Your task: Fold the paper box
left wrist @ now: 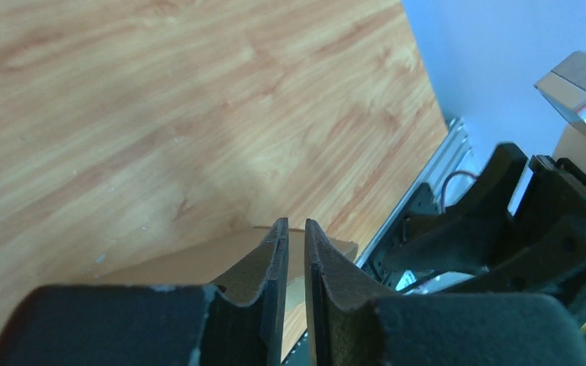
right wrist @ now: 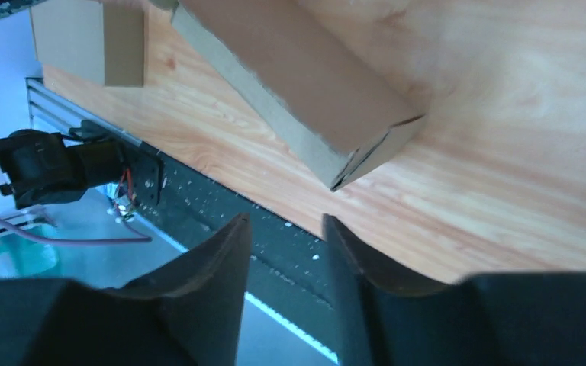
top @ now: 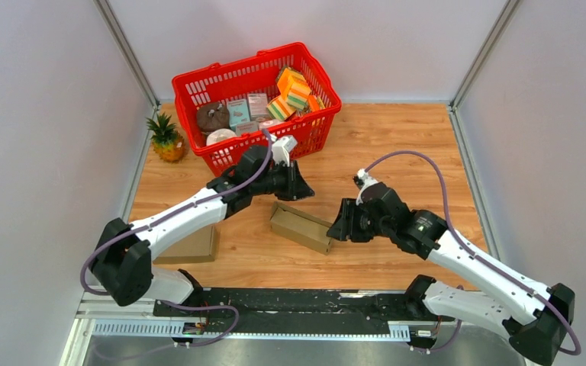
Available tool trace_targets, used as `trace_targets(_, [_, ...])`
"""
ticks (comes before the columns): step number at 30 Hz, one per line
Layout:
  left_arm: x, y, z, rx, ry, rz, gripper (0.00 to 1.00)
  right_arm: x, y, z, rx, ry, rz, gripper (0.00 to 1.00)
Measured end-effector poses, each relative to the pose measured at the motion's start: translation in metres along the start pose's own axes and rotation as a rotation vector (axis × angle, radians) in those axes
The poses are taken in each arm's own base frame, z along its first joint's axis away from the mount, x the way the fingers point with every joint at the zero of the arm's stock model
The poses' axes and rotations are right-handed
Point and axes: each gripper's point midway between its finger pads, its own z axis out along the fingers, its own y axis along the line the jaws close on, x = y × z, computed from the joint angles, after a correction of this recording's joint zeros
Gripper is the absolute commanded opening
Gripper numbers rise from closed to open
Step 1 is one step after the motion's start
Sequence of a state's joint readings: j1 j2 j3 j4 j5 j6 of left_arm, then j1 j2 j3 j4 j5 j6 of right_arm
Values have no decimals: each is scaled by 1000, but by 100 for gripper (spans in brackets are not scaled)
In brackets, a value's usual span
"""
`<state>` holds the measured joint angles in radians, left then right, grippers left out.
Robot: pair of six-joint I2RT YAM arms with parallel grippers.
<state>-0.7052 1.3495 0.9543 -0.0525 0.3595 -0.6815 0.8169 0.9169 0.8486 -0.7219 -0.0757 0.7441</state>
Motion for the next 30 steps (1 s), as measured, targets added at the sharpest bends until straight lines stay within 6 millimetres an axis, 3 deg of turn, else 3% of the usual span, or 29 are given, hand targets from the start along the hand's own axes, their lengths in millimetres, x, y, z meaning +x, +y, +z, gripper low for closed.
trace_targets(3, [23,2,14,-6,74,7,20,29,0,13,-34,66,-11,32])
trace_targets(7, [47,6,26,-27,148,30,18,69,11,24,-81,144,-102,14])
trace_targets(10, [51,8,34,-45,164,55,17,77,12,36,-94,127,-113,8])
trace_targets(13, [52,10,36,-59,164,75,15,78,-4,50,-53,79,-76,8])
trace_targets(19, [54,13,37,-76,162,88,15,72,-34,62,24,-40,-18,9])
trace_targets(30, [69,22,29,-98,166,62,14,12,-55,59,89,-256,23,11])
